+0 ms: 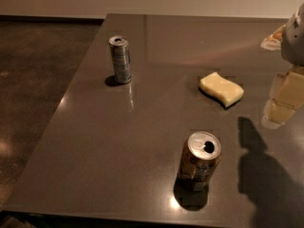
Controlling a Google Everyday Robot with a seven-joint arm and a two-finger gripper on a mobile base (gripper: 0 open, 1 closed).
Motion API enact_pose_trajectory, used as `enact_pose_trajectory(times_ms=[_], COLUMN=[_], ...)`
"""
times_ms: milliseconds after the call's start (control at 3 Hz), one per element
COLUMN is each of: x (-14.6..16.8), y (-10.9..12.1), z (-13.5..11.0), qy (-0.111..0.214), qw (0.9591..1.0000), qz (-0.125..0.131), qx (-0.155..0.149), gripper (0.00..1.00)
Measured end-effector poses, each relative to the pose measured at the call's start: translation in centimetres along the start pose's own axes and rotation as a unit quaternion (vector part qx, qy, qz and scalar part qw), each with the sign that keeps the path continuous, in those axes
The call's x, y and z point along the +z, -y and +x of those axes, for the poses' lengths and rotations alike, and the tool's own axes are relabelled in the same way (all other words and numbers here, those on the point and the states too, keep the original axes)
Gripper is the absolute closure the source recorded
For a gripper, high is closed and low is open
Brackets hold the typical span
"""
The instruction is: Move redbull can near orange can
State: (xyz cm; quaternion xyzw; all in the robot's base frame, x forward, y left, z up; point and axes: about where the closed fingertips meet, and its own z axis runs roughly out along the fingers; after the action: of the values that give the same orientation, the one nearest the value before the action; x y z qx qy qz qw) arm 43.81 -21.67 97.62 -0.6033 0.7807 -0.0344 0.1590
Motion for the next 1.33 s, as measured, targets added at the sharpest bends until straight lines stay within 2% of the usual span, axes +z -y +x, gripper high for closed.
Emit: enact_pose_trajectory(times_ms=[333, 667, 1000, 1333], x=[0.0, 0.1, 1.1, 3.1], y=[0.0, 1.4, 3.8, 6.3], z=[0.0, -1.4, -4.5, -8.7], qy=[0.000, 0.010, 0.045, 0.093], qw=[1.0000, 0.9999, 0.9988, 0.9957], qz=[0.000, 0.009, 0.012, 0.001], qx=[0.000, -0.008, -0.011, -0.004], gripper=[0.00, 0.00, 0.00, 0.00])
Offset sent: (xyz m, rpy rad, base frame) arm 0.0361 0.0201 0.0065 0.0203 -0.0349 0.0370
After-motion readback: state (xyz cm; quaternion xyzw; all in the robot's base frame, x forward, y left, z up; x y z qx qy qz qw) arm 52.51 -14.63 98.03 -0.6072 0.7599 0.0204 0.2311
